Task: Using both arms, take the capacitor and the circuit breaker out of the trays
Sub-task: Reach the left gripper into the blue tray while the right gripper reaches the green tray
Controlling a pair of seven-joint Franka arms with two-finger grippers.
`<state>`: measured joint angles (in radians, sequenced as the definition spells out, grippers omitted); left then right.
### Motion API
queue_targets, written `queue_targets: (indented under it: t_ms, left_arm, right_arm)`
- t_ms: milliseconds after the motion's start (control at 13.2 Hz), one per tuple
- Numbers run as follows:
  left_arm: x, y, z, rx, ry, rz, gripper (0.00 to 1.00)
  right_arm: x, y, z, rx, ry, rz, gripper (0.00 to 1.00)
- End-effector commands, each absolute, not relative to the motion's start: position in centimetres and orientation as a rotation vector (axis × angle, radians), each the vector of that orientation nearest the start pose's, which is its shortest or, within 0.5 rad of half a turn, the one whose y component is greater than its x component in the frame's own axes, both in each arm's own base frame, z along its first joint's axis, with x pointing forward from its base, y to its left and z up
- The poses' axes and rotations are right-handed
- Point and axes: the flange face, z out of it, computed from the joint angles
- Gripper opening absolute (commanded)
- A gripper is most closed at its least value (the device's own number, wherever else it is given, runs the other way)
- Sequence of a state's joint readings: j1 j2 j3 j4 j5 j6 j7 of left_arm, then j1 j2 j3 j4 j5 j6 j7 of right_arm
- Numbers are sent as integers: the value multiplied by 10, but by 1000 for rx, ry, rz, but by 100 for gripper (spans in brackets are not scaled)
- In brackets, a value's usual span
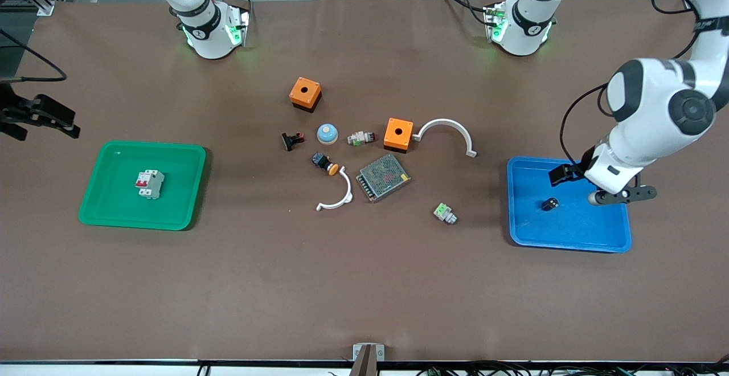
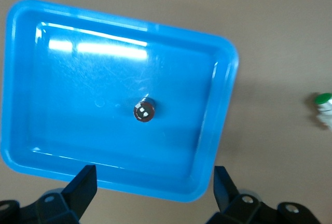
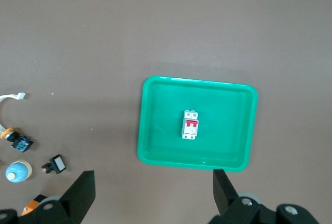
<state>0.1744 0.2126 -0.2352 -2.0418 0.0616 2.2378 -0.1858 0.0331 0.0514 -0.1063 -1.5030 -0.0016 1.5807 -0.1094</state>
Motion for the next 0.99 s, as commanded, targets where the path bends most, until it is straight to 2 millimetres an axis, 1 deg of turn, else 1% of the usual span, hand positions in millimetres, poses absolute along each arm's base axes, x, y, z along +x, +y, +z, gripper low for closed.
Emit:
queue_targets:
  t_ms: [0,76,152,228,380,532,608,759,911]
  left_arm:
    - [591,-29,308,-3051,-43,-31,94]
    - [592,-26,294,-3045,-74,-30,93]
    - [592,-23,289,-3045,-116,-18,93]
    - [591,-22,275,-3048,-142,15,92]
    - [593,-22,255,-3058,-211,58,90]
    - [600,-19,243,-3065,-232,70,89]
    - [603,-12,240,-3068,-252,76,88]
    - [610,-13,231,-3075,-256,83,86]
    - [614,-14,225,-3079,-259,88,83]
  right_arm:
    - [573,-58,601,-3150,-44,71,100]
    - [575,-66,583,-3153,-23,80,100]
    - [577,-80,563,-3159,6,79,100]
    - [574,-93,539,-3158,29,99,100]
    - [568,-110,492,-3151,-64,119,100]
    - [559,-122,447,-3149,-72,110,100]
    - [554,-123,424,-3150,-72,101,100]
    - [541,-120,387,-3147,-74,112,100]
    - [529,-118,358,-3148,-73,97,100]
